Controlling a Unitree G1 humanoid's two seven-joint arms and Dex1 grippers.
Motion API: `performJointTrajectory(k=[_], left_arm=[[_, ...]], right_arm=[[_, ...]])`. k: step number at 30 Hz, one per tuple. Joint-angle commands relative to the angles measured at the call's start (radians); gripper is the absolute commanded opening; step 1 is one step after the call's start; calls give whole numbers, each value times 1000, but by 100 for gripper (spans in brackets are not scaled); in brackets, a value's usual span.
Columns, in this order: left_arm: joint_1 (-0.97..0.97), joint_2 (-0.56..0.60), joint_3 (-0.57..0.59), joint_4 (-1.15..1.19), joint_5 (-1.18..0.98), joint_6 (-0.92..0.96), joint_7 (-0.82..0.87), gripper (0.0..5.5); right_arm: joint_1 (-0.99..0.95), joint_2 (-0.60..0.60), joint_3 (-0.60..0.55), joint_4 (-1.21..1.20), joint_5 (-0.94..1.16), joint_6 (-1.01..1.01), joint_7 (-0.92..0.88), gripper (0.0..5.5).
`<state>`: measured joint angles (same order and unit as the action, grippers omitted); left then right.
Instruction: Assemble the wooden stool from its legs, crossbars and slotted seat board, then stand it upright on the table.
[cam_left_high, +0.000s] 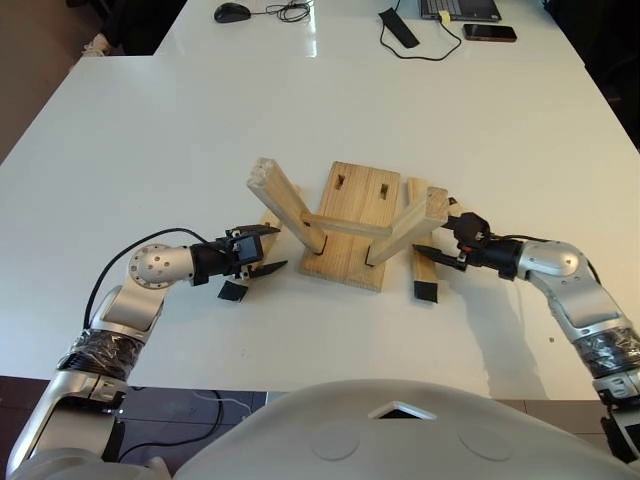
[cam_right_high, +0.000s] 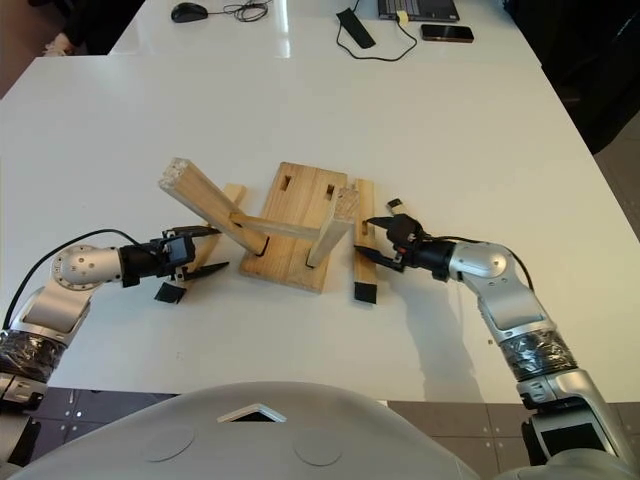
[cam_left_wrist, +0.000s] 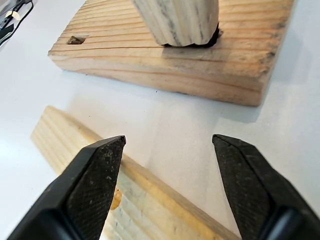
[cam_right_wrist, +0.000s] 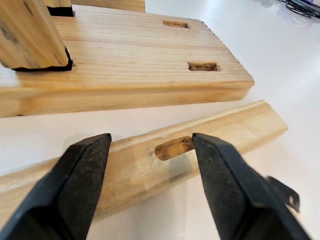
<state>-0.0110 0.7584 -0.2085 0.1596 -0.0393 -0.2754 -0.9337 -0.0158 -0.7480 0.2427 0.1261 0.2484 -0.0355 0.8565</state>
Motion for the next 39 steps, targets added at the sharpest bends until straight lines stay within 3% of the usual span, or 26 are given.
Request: performJointTrajectory(k=[1,6,11,14,18,24,32,39], left_arm=[[29,21,-10,59,67,23,13,323],[27,18,3,59,49,30,24,323],[0,-39,44,-71,-83,161,23,323],[22,-35,33,-187,-118,220,-9,323],[58,14,9,-225,-62,215,-49,323],[137,101,-20,-333,-64,214,-153,323],[100,20,-96,-442,-92,316,-158,323],[24,-22,-126,-375,-38,301,-140,323]], right_arm=[[59,-59,6,138,-101,36,24,299],[86,-106,-58,173,-94,-8,28,299],[102,-99,-117,-128,12,82,30,299],[43,-47,-108,-292,40,171,2,299],[-65,37,-92,-282,-1,196,-39,299],[-254,140,-54,-43,-108,127,-76,299],[-604,303,90,575,-357,-165,-98,299],[-677,219,257,863,-591,-444,-22,299]])
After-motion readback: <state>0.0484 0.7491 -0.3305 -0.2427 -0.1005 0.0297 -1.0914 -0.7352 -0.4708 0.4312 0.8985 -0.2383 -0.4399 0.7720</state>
